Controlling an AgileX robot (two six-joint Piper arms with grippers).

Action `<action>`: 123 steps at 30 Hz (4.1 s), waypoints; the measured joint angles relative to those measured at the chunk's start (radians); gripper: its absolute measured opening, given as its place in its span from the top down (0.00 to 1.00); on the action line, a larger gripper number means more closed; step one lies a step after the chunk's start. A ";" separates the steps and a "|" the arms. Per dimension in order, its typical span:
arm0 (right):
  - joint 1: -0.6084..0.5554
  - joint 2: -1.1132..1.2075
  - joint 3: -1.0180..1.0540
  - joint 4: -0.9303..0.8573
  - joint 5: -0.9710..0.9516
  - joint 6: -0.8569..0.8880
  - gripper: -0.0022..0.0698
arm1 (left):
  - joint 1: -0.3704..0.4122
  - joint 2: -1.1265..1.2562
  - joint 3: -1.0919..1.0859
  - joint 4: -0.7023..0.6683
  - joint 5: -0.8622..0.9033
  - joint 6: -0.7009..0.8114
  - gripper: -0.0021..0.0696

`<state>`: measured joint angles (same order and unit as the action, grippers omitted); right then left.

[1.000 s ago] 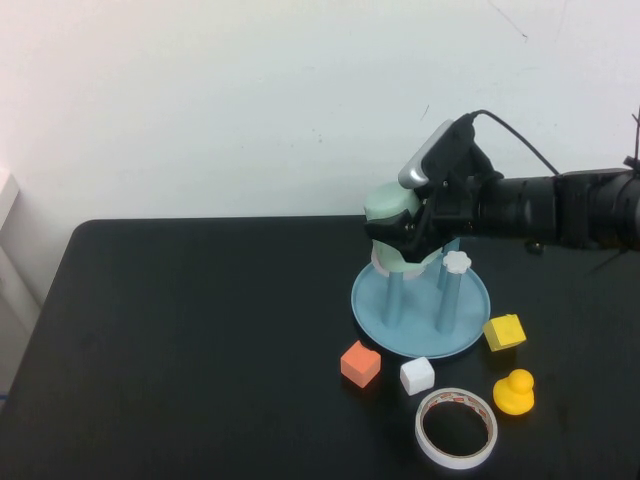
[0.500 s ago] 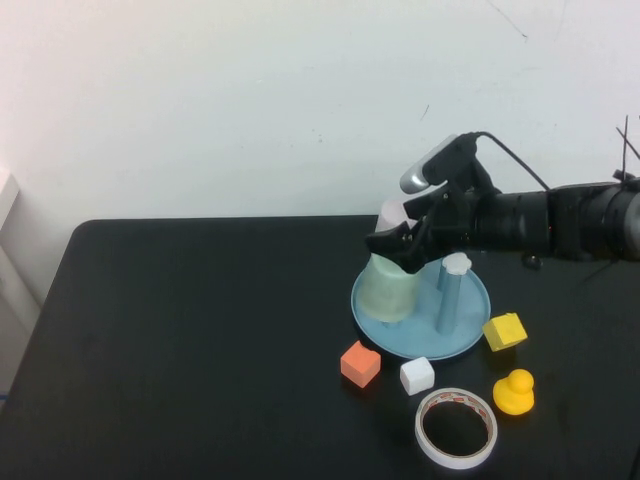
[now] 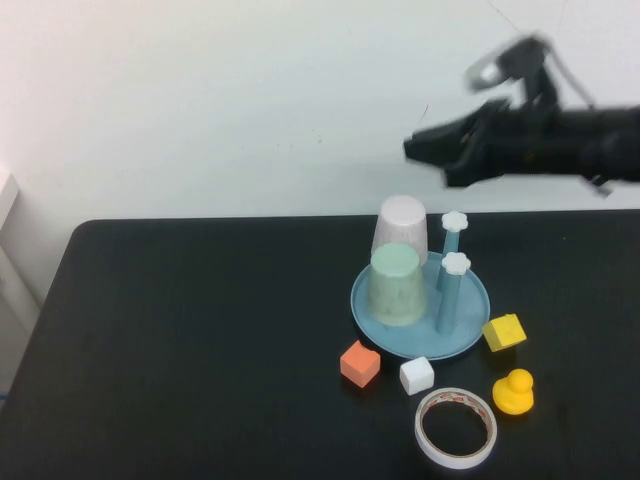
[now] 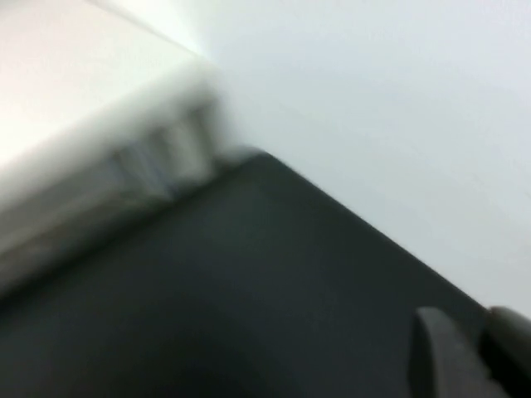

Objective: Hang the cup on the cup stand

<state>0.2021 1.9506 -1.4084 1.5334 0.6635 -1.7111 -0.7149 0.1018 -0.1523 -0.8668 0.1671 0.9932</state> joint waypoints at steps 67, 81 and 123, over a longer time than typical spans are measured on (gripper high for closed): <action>-0.164 -1.947 1.428 -1.698 -0.535 1.790 0.97 | 0.000 0.000 0.000 0.000 0.055 0.001 0.97; -0.164 -1.963 1.431 -1.644 -0.335 1.711 0.97 | 0.000 0.000 0.000 0.000 0.143 -0.001 0.97; -0.164 -1.963 1.429 -1.634 -0.323 1.702 0.97 | 0.347 -0.004 0.172 0.798 -0.149 -0.876 0.97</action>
<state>0.0377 -0.0123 0.0203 -0.1008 0.3405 -0.0091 -0.3680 0.0983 0.0193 -0.0693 0.0177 0.1168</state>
